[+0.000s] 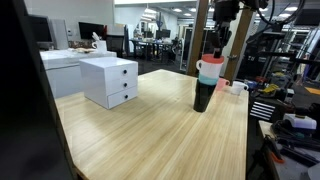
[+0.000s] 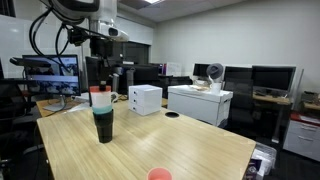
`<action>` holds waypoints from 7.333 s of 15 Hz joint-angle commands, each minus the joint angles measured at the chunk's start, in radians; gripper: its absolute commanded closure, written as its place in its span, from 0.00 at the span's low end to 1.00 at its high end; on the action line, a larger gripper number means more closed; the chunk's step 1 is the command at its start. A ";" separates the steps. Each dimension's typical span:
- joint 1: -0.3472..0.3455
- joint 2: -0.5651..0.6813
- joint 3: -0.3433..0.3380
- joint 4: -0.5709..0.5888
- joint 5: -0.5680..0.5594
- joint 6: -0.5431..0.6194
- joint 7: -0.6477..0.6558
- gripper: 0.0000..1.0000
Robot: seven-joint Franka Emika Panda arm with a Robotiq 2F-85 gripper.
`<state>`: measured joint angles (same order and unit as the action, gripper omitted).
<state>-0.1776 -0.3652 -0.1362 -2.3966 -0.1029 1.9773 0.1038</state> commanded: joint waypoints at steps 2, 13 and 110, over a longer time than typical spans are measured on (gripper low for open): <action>-0.008 -0.007 0.010 -0.014 -0.018 0.014 0.030 0.95; -0.002 -0.010 -0.021 0.055 0.075 -0.043 0.005 0.95; -0.030 0.286 -0.064 0.215 0.141 -0.141 -0.240 0.00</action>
<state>-0.2148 -0.0040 -0.2025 -2.1246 0.0681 1.8584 -0.0831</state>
